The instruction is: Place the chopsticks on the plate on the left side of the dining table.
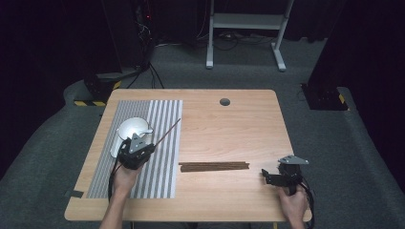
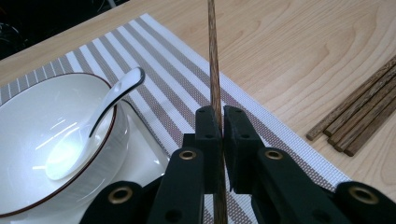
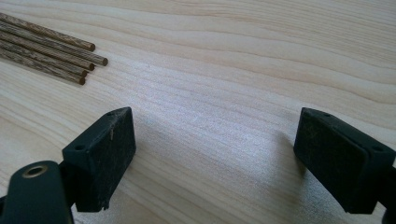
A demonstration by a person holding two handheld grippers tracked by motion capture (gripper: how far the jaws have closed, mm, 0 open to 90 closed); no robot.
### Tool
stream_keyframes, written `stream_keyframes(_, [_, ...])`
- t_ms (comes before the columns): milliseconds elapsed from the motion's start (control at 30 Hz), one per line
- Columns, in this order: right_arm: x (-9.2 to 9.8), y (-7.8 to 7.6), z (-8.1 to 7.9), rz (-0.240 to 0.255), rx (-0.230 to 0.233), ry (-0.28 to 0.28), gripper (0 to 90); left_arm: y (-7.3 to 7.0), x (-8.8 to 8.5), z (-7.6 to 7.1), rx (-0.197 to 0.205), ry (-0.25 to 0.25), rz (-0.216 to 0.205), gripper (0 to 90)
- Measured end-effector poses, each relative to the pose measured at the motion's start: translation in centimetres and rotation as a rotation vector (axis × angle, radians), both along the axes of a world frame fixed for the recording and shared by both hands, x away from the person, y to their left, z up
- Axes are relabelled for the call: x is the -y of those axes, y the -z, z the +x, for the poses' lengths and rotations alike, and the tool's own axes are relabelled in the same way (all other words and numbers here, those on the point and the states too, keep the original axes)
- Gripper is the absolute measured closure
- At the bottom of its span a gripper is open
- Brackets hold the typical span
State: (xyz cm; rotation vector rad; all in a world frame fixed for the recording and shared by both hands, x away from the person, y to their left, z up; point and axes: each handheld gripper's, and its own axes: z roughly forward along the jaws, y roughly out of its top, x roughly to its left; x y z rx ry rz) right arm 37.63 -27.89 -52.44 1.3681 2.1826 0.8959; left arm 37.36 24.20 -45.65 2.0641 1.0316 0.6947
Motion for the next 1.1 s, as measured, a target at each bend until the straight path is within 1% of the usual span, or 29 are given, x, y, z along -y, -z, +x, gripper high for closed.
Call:
stream_keyframes(100, [0.0,0.0,0.0,0.001,0.000,0.000,12.5,0.1,-0.2,-0.1,-0.002,-0.005,0.011,84.4])
stream_keyframes(233, [0.0,0.0,0.0,0.001,0.000,0.000,12.5,0.3,-0.7,-0.1,-0.005,-0.013,0.008,84.4])
stream_keyframes(400, [0.0,0.0,0.0,0.001,0.000,0.000,12.5,0.4,-1.2,-0.3,-0.005,-0.030,0.016,84.4])
stream_keyframes(500, [0.0,0.0,0.0,0.000,0.000,0.000,12.5,0.6,-1.6,-0.4,-0.006,-0.043,-0.005,84.4])
stream_keyframes(733, [0.0,0.0,0.0,0.000,0.000,0.001,12.5,1.2,-2.0,-0.5,-0.017,-0.054,-0.008,84.4])
stream_keyframes(833, [0.0,0.0,0.0,0.001,0.000,0.000,12.5,1.4,-2.2,-0.5,-0.023,-0.057,-0.002,84.4])
stream_keyframes(900, [0.0,0.0,0.0,0.000,0.000,0.000,12.5,1.6,-2.4,-0.6,-0.028,-0.060,-0.021,84.4])
stream_keyframes(933, [0.0,0.0,0.0,0.001,0.000,0.000,12.5,1.6,-2.5,-0.7,-0.029,-0.061,-0.043,84.4])
stream_keyframes(1100, [0.0,0.0,0.0,0.001,0.000,0.000,12.5,1.7,-2.7,-0.7,-0.029,-0.068,-0.034,84.4])
